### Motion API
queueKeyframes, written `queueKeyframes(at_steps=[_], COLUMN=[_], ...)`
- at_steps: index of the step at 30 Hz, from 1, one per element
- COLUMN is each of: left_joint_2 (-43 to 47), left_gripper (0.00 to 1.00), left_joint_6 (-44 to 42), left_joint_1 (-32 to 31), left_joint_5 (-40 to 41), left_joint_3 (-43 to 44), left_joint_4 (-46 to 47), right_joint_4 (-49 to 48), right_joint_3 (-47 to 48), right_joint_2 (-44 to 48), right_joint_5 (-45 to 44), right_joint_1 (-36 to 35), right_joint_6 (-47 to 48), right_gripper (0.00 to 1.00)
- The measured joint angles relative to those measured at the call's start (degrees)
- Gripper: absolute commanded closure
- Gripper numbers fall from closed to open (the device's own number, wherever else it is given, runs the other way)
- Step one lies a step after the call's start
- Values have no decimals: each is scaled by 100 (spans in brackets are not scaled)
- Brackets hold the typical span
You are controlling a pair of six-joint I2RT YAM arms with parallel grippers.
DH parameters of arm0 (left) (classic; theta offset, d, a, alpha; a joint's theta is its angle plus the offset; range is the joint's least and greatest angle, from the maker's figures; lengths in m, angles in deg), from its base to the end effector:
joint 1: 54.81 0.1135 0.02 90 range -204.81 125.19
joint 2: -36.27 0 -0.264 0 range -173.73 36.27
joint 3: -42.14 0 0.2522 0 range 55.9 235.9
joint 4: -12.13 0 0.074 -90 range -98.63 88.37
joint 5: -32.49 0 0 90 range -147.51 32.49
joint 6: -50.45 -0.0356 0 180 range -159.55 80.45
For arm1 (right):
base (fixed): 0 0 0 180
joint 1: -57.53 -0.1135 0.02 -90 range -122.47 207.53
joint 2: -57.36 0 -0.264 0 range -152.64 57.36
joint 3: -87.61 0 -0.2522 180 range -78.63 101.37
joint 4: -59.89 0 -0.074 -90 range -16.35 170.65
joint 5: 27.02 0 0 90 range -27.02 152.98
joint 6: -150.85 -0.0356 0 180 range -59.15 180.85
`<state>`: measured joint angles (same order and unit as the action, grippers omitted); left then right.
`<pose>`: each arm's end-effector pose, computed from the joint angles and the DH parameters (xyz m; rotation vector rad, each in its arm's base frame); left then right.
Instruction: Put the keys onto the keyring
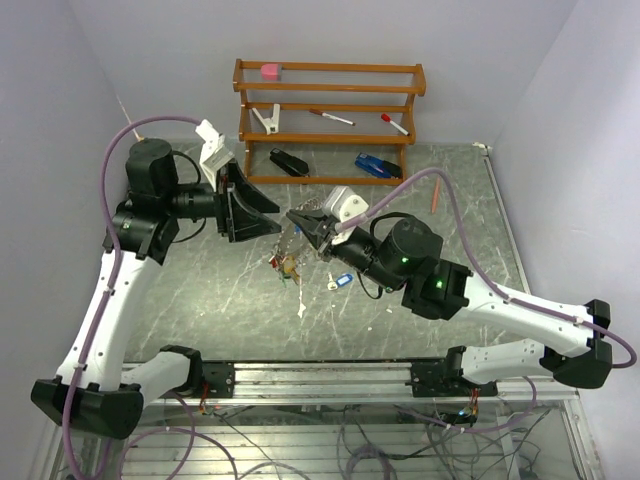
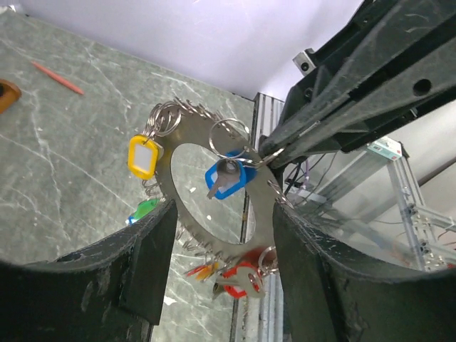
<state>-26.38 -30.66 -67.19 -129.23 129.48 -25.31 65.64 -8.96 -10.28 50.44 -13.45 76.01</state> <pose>0.1988 -0.0782 0.4345 0.9677 1.5636 -1.3660 0.0951 0.2521 0.4452 -0.8334 1.1639 0.6546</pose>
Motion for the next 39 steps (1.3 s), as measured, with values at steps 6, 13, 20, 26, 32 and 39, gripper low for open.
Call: queueKeyframes(at_steps=[6,13,20,26,32,39], left_joint_2=[245,330,332,332,337,407], left_gripper=[34,35,35,33,32,27], left_joint_6=[411,1069,1307,2033,2793,2813], left_joint_1=[0,0,-4,-7,-9,-11], left_joint_5=[-9,-24,-28,-52,-181,-387], left_joint_3=[-94,-481,-782,-1141,-1202,-1132], left_joint_4=[857,1888,2422,3407,4341,4260], right_joint_4=[-240,-570,-874,-1084,-1340,-1462], right_joint_3=[-192,-376,-376,-433,-588,-748], right_joint_2=[103,103,35,9,9,9], right_joint_5=[-83,-81,-31,-9,-9,-11], right_joint_1=[2,2,2,2,2,2], right_joint_6=[-170,-378,-662,-931,-1134,-1215], right_gripper=[100,100,100,100,100,100])
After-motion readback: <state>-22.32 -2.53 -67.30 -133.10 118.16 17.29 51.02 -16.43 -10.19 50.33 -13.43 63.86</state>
